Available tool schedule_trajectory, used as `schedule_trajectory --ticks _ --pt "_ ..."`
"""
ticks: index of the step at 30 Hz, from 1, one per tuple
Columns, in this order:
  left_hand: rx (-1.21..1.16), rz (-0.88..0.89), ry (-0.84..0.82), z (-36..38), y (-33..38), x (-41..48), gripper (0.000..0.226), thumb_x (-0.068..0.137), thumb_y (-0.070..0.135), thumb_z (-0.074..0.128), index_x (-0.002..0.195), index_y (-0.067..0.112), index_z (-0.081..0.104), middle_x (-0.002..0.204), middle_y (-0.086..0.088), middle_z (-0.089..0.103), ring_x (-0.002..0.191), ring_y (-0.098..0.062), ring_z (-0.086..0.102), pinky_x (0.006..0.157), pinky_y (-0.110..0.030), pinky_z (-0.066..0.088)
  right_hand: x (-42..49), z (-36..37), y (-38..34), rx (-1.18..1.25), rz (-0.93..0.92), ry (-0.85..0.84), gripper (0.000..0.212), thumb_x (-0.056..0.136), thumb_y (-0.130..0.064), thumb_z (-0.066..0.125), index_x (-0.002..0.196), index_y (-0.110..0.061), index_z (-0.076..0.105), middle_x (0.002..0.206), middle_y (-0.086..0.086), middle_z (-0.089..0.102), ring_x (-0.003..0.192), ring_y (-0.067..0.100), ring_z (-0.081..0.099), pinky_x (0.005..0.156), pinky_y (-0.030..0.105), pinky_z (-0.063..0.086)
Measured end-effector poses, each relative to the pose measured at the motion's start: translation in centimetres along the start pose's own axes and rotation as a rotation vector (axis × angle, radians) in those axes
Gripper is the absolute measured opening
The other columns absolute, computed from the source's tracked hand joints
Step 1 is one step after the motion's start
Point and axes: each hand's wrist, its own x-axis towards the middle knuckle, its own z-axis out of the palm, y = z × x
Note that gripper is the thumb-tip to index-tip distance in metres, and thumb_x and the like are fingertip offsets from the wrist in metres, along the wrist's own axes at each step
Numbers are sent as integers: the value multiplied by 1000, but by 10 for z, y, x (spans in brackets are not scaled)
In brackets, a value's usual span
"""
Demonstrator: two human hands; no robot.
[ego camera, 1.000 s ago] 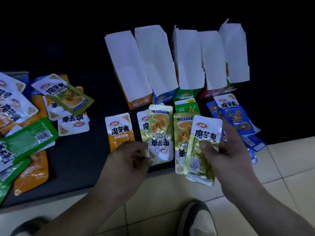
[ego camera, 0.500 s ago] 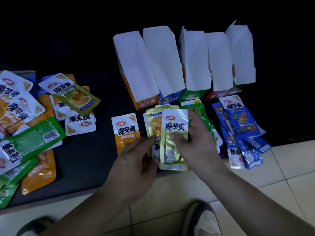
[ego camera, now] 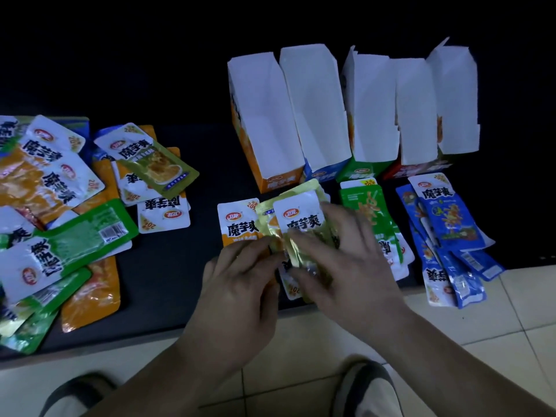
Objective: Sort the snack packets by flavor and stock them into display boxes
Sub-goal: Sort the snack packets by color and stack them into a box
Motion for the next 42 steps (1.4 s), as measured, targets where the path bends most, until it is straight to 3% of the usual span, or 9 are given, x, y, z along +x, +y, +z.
schedule_trajectory --ticks 5,9,18,25,28,31,35,38,42 --pt "180 63 -23 -7 -18 -7 43 87 20 60 129 18 71 147 1 58 133 -27 54 102 -51 47 6 9 -8 -110 81 -132 53 84 -59 67 134 -44 62 149 4 44 138 30 39 97 48 52" --pt "200 43 -42 -12 -30 -16 45 92 25 57 135 19 67 152 1 54 140 -25 49 119 -56 35 12 8 -14 -184 117 -90 52 79 -51 74 129 -36 66 145 9 45 135 35 40 104 53 45" --pt "9 75 -17 -20 -41 -22 33 92 8 62 123 14 73 151 1 53 146 -22 43 115 -52 41 27 12 -37 -320 26 -107 45 73 -41 70 112 -18 70 146 14 44 146 42 31 122 64 15" --pt "-96 3 91 -41 -57 -40 29 95 9 65 122 15 74 140 3 59 124 -19 56 94 -38 55 36 14 -46 -204 -92 8 35 84 -40 63 104 -15 76 128 11 60 133 38 48 115 60 31" --pt "-119 -64 113 -51 -67 -46 31 97 19 60 125 18 73 137 6 59 118 -17 59 92 -34 56 51 25 -69 -28 -140 -19 27 89 -34 64 107 -17 76 123 5 63 123 30 56 96 46 52" --pt "-126 -110 129 -63 -78 -49 29 98 24 59 123 21 73 130 6 62 113 -15 60 91 -32 56 66 41 -94 97 -160 -49 25 92 -36 61 103 -19 76 114 -3 65 111 22 61 81 40 56" --pt "-25 -146 256 -89 -105 -49 24 92 20 65 113 19 77 123 3 67 109 -19 63 88 -33 57 84 59 -121 272 -107 -89 33 93 -42 57 113 -22 74 123 -9 62 119 15 61 88 39 58" --pt "248 -216 263 -104 -140 -47 43 85 28 67 126 18 71 141 -14 60 128 -42 53 101 -59 49 113 72 -138 276 -83 -115 41 94 -36 65 134 -26 64 150 -7 47 140 18 46 104 41 52" --pt "408 -326 44 -107 -164 -53 71 89 61 46 155 34 43 165 -18 32 153 -46 26 120 -66 26 160 82 -160 94 30 -415 75 100 -57 50 162 -41 11 171 -9 -16 157 19 -17 126 42 6"
